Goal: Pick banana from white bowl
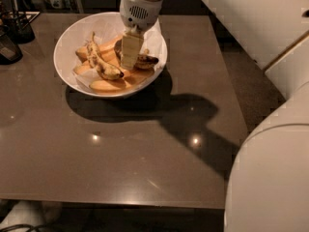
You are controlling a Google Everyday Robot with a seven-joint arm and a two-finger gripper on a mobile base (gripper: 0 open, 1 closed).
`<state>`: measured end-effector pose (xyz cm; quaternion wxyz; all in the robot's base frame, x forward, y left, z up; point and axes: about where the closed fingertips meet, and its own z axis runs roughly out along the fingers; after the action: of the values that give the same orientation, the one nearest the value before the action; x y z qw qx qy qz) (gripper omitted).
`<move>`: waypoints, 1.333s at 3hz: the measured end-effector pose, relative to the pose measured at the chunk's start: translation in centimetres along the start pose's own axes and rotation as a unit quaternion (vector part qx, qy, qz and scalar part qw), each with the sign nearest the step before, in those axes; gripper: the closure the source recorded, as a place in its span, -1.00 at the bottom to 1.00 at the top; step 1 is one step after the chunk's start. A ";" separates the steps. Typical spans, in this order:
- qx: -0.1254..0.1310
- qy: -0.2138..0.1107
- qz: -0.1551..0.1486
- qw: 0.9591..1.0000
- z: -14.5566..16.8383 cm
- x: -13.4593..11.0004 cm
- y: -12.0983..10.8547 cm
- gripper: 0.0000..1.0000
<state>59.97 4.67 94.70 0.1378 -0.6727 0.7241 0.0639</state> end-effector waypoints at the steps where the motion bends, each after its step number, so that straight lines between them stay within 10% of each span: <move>1: -0.003 -0.006 0.000 1.000 0.3 0.0 -0.1 0.22; 3: 0.012 -0.013 0.011 1.000 0.1 0.5 -0.7 1.00; 4: 0.049 -0.025 0.002 0.998 -2.0 0.9 -0.4 1.00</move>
Offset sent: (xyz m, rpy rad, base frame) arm 0.0015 -0.0371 0.0048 0.0068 -0.0218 -0.0872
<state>60.06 3.20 96.41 0.1886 -0.6618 0.7241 0.0457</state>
